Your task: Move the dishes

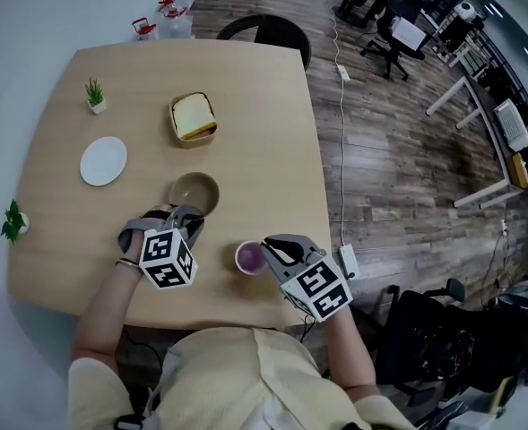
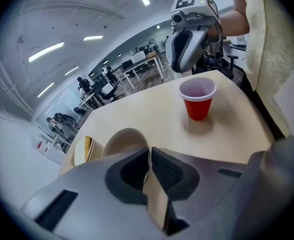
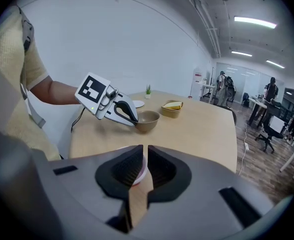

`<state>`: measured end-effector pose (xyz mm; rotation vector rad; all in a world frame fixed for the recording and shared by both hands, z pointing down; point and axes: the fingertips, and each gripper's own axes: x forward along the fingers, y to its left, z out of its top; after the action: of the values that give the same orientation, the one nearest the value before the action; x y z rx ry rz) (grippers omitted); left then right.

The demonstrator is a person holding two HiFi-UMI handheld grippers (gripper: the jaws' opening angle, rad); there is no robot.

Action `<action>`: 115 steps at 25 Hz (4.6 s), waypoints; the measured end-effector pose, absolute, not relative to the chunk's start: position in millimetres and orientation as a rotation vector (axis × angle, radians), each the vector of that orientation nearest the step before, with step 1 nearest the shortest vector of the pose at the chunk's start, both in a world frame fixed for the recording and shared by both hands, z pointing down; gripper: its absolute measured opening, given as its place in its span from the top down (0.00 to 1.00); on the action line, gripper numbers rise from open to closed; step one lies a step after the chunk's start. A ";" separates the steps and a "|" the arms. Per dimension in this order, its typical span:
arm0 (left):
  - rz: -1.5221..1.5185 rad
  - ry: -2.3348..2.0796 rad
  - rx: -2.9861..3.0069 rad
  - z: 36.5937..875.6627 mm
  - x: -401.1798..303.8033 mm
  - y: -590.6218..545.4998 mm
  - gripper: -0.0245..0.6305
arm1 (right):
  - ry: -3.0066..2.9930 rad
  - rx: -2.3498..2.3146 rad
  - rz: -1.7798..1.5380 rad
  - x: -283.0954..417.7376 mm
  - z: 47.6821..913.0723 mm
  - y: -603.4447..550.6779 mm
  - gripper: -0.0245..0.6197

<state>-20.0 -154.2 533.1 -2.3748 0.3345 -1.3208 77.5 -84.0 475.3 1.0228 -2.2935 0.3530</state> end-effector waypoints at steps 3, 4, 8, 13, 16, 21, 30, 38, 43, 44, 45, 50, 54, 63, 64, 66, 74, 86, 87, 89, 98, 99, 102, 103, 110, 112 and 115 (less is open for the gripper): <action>-1.304 0.305 -2.353 538.9 -13.6 -145.7 0.91 | -2.290 1.029 0.362 78.9 477.5 -84.0 0.90; -1.296 0.298 -2.346 540.2 -11.7 -143.3 0.91 | -2.289 1.031 0.365 79.1 478.0 -84.2 0.90; -1.266 0.264 -2.333 544.4 -3.6 -132.5 0.91 | -2.288 1.033 0.376 79.0 480.4 -84.6 0.90; -1.234 0.205 -2.333 547.6 4.7 -118.3 0.91 | -2.289 1.036 0.388 77.1 482.5 -85.1 0.90; -1.234 0.175 -2.324 548.9 6.3 -111.1 0.91 | -2.291 1.036 0.393 77.1 482.6 -83.8 0.90; -1.235 0.150 -2.347 551.2 8.6 -103.7 0.91 | -2.290 1.040 0.402 81.0 485.1 -82.8 0.90; -1.132 0.248 -2.590 534.8 8.1 -96.9 0.77 | -2.296 1.053 0.400 82.7 484.5 -83.9 0.90; -0.971 0.536 -2.753 499.7 -5.5 -118.0 0.75 | -2.309 1.060 0.392 79.7 481.1 -88.0 0.90; -0.862 0.856 -2.876 485.2 -29.2 -142.6 0.75 | -2.326 1.062 0.376 73.9 476.0 -90.3 0.90; -0.837 0.925 -2.911 483.1 -35.4 -148.1 0.75 | -2.327 1.063 0.373 73.2 475.1 -90.8 0.90; -0.813 0.995 -2.942 481.4 -42.6 -153.9 0.75 | -2.329 1.064 0.370 72.3 474.2 -91.5 0.90; -0.727 1.322 -2.958 477.7 -86.0 -184.1 0.75 | -2.345 1.068 0.357 64.6 470.8 -97.4 0.90; -0.683 1.587 -2.911 482.5 -123.6 -206.0 0.75 | -2.354 1.051 0.342 56.9 469.9 -100.0 0.90; -0.442 2.172 -2.877 492.2 -206.6 -246.4 0.75 | -2.362 1.022 0.271 35.8 461.5 -104.4 0.90; -0.442 2.230 -2.849 495.7 -216.3 -249.6 0.75 | -2.364 1.017 0.258 33.4 460.6 -104.5 0.90; -0.441 2.346 -2.792 502.9 -236.5 -256.6 0.75 | -2.363 1.007 0.239 28.0 459.2 -104.7 0.90; -0.488 2.601 -2.535 516.1 -291.1 -282.5 0.73 | -2.344 0.954 0.198 8.3 463.3 -103.5 0.90; -0.643 2.867 -2.301 538.1 -345.9 -317.8 0.69 | -2.315 0.911 0.172 -3.3 469.0 -99.9 0.90; -0.649 2.885 -2.291 540.6 -348.2 -319.8 0.69 | -2.312 0.908 0.171 -3.4 469.7 -100.1 0.90; -0.645 2.935 -2.272 545.5 -353.1 -322.9 0.69 | -2.307 0.903 0.171 -3.6 471.0 -100.5 0.90; -0.681 3.020 -2.236 560.3 -361.9 -325.6 0.69 | -2.299 0.887 0.176 -4.1 473.8 -103.5 0.90; -0.680 3.031 -2.235 562.4 -361.5 -325.0 0.69 | -2.298 0.886 0.176 -3.8 473.6 -103.5 0.90; -0.640 3.079 -2.234 567.2 -361.4 -323.9 0.69 | -2.296 0.885 0.178 -2.9 473.8 -103.4 0.90; -0.628 3.089 -2.230 567.8 -361.6 -324.1 0.69 | -2.294 0.885 0.179 -2.5 474.4 -103.5 0.90; -0.646 3.092 -2.193 570.0 -356.4 -328.0 0.66 | -2.284 0.877 0.169 0.8 482.0 -103.0 0.90; -0.667 3.087 -2.174 570.3 -355.3 -329.8 0.66 | -2.277 0.879 0.172 1.3 481.8 -103.7 0.90; -0.664 3.088 -2.171 569.2 -356.1 -329.3 0.66 | -2.277 0.882 0.164 1.3 480.7 -103.4 0.90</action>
<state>-356.1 -329.3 569.2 -2.1709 3.0883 -0.6635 1.3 -103.4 480.7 0.8822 -2.2769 0.1641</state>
